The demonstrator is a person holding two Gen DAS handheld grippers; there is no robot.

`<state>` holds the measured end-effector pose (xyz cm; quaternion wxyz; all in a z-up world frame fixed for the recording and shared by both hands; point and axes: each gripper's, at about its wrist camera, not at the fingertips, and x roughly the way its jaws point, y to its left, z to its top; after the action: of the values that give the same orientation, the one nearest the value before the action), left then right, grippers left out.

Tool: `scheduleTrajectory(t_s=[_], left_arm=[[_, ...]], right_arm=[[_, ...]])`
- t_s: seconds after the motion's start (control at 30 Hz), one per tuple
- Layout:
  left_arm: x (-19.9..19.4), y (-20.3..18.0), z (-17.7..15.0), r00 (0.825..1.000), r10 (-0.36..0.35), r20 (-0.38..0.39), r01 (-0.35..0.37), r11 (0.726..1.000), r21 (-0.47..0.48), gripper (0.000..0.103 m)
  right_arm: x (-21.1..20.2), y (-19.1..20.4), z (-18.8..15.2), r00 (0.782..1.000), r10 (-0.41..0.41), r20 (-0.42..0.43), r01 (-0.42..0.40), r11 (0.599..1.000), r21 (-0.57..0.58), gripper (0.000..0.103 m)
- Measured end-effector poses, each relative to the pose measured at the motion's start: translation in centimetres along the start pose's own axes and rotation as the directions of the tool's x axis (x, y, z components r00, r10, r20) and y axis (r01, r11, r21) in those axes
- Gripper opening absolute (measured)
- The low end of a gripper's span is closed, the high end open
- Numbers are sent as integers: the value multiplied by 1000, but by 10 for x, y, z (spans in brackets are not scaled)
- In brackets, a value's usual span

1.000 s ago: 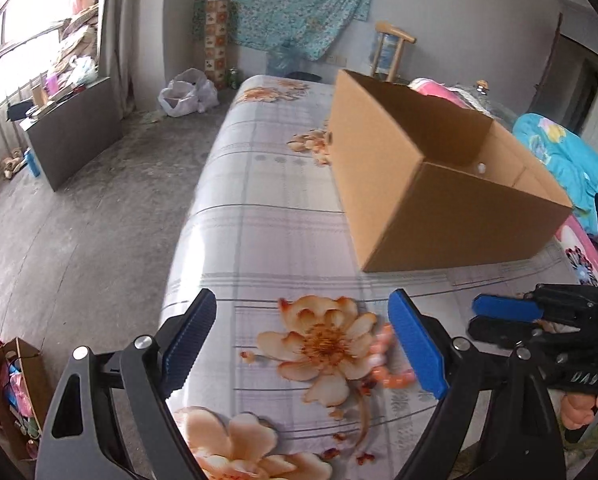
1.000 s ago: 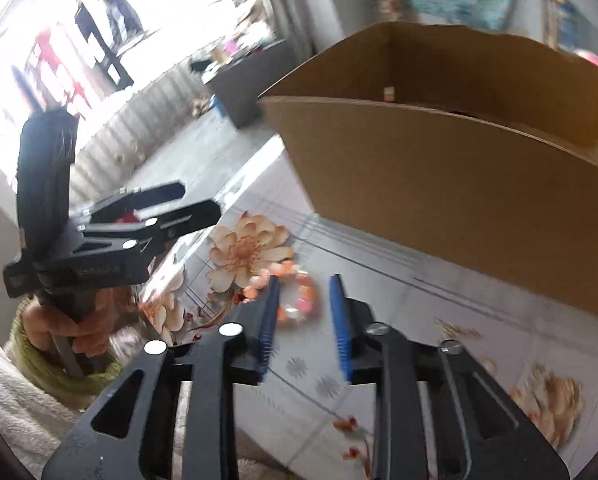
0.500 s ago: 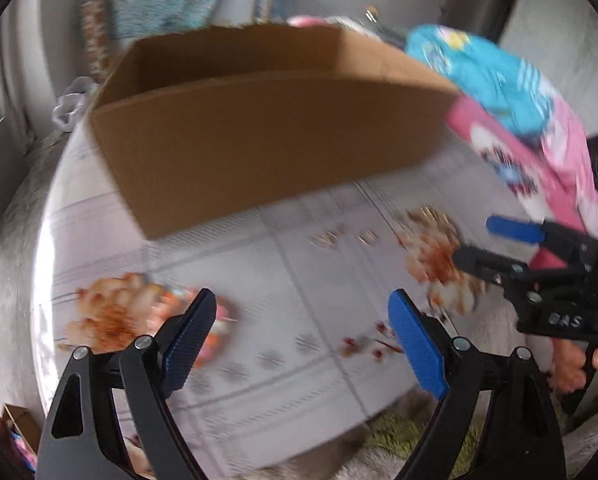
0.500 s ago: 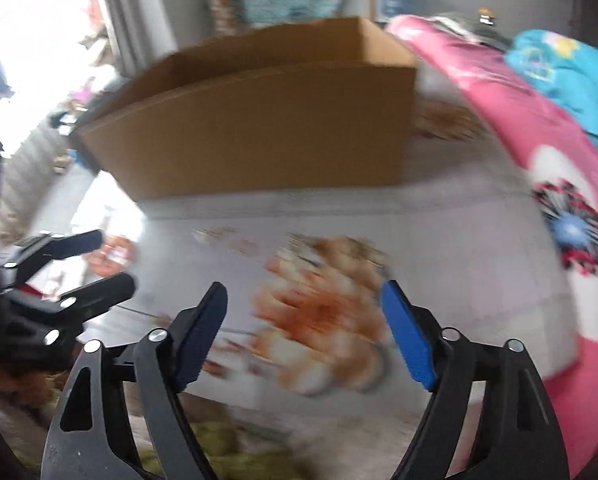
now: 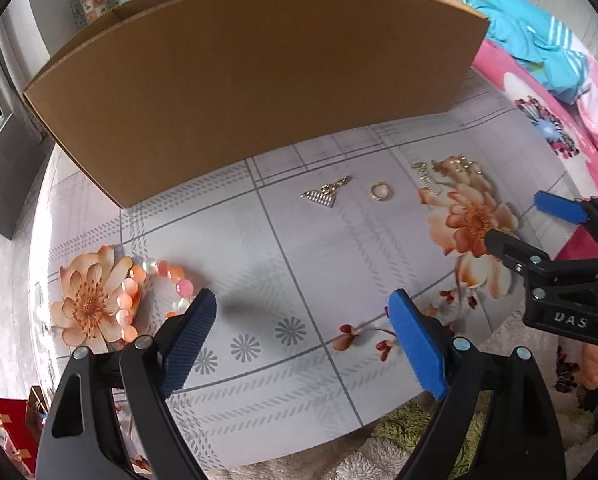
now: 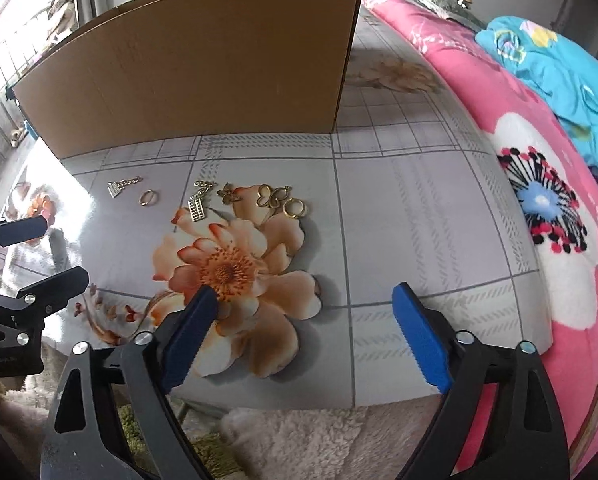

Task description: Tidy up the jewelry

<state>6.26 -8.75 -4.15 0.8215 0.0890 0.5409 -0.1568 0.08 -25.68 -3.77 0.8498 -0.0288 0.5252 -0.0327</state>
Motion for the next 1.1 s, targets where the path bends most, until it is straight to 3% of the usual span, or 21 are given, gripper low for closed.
scheduleTrajectory(t_s=[0.27, 1.1], left_arm=[[7, -1, 6, 999, 30, -29, -30, 1000, -3, 97], [12, -3, 11, 998, 34, -54, -34, 999, -2, 98]], right_arm=[[5, -3, 4, 1000, -3, -6, 3, 1000, 3, 95], [12, -11, 9, 1000, 17, -26, -17, 999, 28, 95]])
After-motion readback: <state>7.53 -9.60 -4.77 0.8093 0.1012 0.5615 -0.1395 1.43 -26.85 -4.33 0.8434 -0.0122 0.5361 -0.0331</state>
